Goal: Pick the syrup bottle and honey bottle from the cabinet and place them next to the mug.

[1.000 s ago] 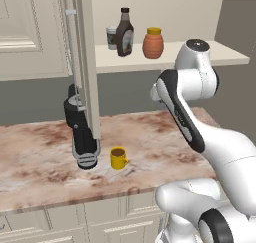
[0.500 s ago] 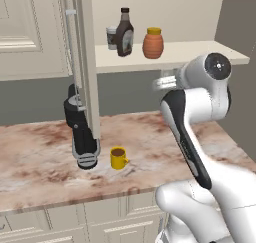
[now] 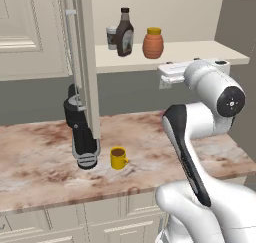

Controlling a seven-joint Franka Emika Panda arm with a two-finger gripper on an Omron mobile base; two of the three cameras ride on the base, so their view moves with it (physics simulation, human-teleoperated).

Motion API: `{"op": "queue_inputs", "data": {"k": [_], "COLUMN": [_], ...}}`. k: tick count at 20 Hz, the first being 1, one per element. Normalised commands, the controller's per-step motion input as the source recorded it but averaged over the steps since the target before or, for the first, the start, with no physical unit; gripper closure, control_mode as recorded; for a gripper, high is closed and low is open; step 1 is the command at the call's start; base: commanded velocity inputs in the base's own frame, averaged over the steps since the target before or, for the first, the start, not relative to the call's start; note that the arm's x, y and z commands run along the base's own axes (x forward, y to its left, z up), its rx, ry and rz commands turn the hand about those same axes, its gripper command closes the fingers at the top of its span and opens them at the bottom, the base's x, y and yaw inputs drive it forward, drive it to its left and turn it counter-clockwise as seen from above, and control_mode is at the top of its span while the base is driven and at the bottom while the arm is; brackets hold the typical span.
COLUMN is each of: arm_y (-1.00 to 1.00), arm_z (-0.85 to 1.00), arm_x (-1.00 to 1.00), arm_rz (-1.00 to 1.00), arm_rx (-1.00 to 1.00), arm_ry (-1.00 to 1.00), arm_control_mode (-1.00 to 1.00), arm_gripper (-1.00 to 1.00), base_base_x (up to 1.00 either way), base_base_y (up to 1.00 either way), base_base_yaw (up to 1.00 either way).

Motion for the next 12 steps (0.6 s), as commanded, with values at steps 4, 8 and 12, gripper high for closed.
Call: {"op": "queue_inputs", "data": {"k": [4, 8, 12], "arm_y": [0.0, 0.0, 0.0], "arm_z": [0.16, 0.0, 0.03], "arm_x": [0.01, 0.0, 0.07], "arm_rz": [0.0, 0.0, 0.0], "arm_rx": [0.01, 0.01, 0.0], "arm_ry": [-0.5, -0.02, 0.0], "arm_control_mode": [-1.0, -1.0, -1.0], "arm_gripper": [-1.0, -1.0, -1.0], "base_base_x": [0.0, 0.0, 0.0], "base_base_y": [0.0, 0.0, 0.0], "base_base_yaw": [0.0, 0.0, 0.0]}}
